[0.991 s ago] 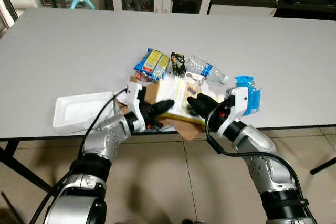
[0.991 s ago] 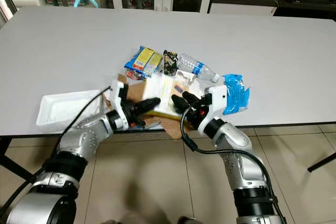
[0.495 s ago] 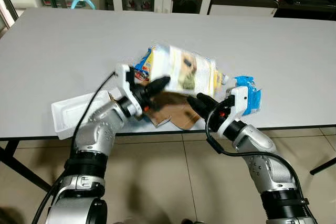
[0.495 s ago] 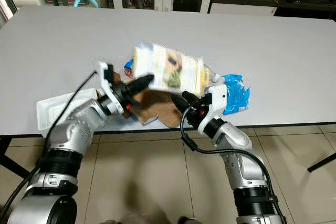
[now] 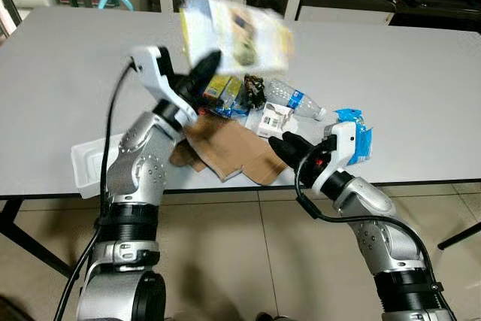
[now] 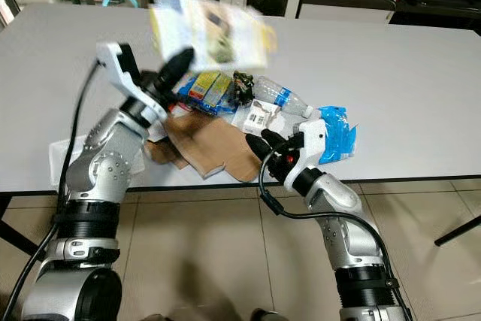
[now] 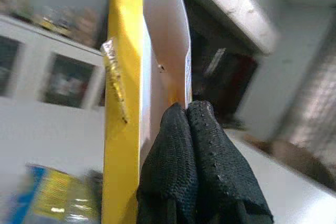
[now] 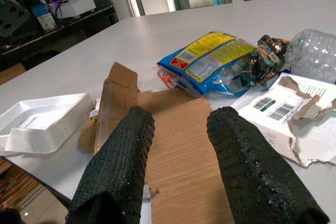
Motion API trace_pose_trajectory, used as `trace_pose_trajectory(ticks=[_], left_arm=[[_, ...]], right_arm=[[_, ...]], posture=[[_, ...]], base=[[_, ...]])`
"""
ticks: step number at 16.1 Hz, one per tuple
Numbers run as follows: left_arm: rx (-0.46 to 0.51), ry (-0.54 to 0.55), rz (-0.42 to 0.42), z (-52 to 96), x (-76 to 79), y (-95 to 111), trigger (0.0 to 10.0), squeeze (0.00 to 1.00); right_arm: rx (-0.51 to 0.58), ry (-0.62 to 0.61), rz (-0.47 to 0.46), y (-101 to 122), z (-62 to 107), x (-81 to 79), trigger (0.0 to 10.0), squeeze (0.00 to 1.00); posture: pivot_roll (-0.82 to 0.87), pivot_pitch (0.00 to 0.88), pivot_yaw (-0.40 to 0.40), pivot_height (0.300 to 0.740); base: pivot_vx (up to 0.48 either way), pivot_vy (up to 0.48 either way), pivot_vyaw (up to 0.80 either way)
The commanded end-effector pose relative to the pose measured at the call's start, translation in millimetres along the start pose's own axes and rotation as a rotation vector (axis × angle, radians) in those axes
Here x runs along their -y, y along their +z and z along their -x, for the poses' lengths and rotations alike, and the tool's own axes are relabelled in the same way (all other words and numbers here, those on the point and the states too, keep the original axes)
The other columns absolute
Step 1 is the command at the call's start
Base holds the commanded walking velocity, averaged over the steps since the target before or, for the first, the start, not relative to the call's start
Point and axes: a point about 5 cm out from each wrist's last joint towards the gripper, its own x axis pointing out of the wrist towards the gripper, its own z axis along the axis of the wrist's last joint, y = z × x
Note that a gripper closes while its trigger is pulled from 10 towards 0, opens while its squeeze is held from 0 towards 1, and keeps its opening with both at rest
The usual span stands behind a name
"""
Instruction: Picking trash to rubbish bin
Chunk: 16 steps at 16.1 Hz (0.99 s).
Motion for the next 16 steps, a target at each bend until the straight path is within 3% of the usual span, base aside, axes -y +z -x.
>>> trace_pose_trajectory(ticks=[1,6,10,12,16], left_arm=[[0.005,0.004,-0.113,-6.3,10.2,3,10.0,0.0],[0.03,0.185,-0.306,-6.0,9.1,-3,10.0,0.0],[0.043,0.288,-0.518,-8.8,7.3,-2,10.0,0.0],[0.043,0.294,-0.57,-10.3,10.9,-4,10.0,0.0],[0.056,0.345,-0.586,-5.9,11.2,-8,10.0,0.0]], right_arm=[[0.036,-0.027,0.034,13,-3.0,3.6,10.0,0.0],[0.198,-0.275,0.11,45,-12.2,18.9,10.0,0.0],[0.345,-0.416,0.126,69,-25.0,12.2,10.0,0.0],[0.366,-0.473,0.12,69,-29.9,11.8,10.0,0.0],[0.393,-0.553,0.14,70,-34.1,12.3,10.0,0.0]], posture=[[-0.07,0.035,-0.098,0.74],[-0.07,0.033,-0.102,0.74],[-0.07,0.031,-0.102,0.74],[-0.06,0.031,-0.1,0.74],[-0.06,0.032,-0.094,0.74]], base=[[0.0,0.0,0.0],[0.0,0.0,0.0],[0.0,0.0,0.0],[0.0,0.0,0.0],[0.0,0.0,0.0]])
